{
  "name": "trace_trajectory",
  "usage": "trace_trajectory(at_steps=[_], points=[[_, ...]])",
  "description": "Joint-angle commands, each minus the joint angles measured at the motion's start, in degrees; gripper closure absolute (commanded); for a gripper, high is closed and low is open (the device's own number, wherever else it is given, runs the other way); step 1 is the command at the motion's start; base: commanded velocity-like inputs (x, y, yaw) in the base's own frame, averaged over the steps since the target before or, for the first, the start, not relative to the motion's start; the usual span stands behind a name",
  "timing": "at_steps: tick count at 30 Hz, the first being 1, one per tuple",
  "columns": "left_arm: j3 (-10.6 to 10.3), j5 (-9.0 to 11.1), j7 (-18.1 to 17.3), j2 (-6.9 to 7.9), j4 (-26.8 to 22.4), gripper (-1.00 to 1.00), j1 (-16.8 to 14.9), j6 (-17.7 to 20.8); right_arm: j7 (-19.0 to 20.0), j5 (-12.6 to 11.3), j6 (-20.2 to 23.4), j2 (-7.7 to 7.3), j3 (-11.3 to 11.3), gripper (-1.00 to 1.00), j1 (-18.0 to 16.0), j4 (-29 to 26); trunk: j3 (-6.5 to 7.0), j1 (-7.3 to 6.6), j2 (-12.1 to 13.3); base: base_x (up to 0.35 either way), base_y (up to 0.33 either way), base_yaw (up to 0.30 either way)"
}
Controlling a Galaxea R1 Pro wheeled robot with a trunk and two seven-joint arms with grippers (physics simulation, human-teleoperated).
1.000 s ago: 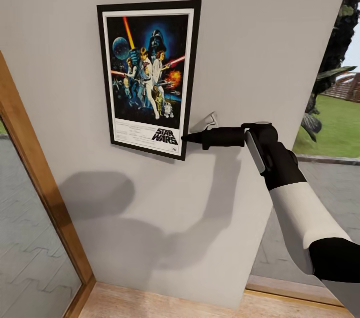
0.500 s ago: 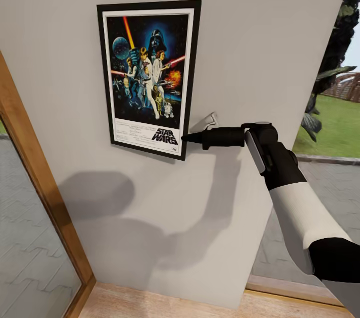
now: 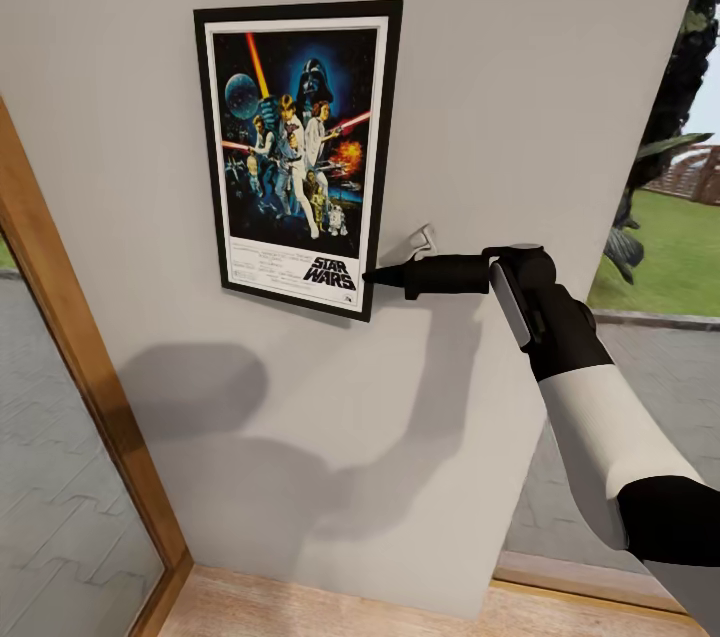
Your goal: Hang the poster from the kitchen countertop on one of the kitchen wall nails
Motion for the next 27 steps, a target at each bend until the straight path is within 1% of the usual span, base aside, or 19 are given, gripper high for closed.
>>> trace_trajectory(at_steps=[1, 10, 27], points=[[0.07, 0.22, -0.27, -0.01, -0.02, -1.00, -0.02, 0.00, -0.11, -0.64, 0.62, -0.06, 0.13, 1.00, -0.06, -0.01, -0.11, 0.04, -0.12, 0.000, 0.021, 0.000], [0.06, 0.22, -0.31, 0.04, -0.02, -1.00, -0.02, 0.00, -0.11, -0.66, 0.62, -0.06, 0.13, 1.00, -0.06, -0.05, -0.11, 0.04, -0.12, 0.000, 0.068, 0.000], [0.10, 0.22, -0.32, 0.05, -0.02, -1.00, -0.02, 0.00, -0.10, -0.67, 0.62, -0.06, 0.13, 1.00, -0.05, -0.05, -0.11, 0.04, -0.12, 0.000, 0.004, 0.000]])
